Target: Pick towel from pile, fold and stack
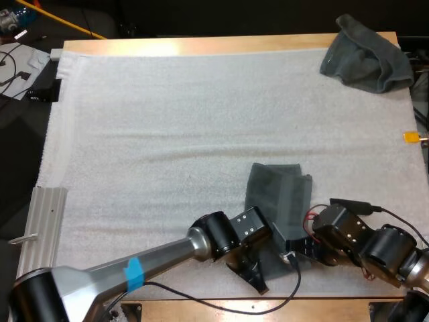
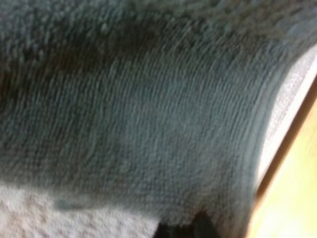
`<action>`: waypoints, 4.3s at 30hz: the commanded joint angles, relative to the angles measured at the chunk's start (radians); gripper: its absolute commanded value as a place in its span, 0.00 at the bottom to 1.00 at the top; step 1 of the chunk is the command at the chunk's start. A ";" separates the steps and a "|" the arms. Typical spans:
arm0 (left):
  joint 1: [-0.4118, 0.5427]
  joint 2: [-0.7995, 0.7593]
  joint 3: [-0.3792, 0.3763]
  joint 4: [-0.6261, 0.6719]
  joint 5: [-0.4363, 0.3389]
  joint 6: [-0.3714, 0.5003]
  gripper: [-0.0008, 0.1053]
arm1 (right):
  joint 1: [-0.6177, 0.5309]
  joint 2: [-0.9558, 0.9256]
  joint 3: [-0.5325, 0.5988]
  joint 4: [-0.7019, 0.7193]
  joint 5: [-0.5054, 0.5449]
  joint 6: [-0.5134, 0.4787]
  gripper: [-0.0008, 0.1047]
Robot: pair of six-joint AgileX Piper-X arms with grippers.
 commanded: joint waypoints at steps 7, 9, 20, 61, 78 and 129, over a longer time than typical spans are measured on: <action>0.005 -0.137 -0.007 0.115 -0.042 0.039 0.02 | 0.000 -0.005 -0.008 -0.017 -0.001 -0.048 0.01; 0.006 -0.162 -0.008 0.130 -0.056 0.045 0.02 | 0.002 -0.004 -0.011 -0.023 0.002 -0.043 0.01; 0.007 -0.197 0.010 0.069 0.118 0.044 0.02 | 0.003 -0.005 -0.014 -0.013 0.001 -0.043 0.01; -0.028 0.045 0.020 0.004 -0.097 0.040 0.43 | 0.001 -0.004 -0.022 -0.021 0.014 -0.041 0.01; -0.025 0.075 0.019 -0.029 0.057 0.020 0.27 | 0.002 -0.002 -0.023 -0.020 0.016 -0.034 0.01; -0.031 -0.117 -0.013 0.041 -0.081 0.061 0.52 | 0.001 0.004 -0.088 0.010 0.040 -0.082 0.01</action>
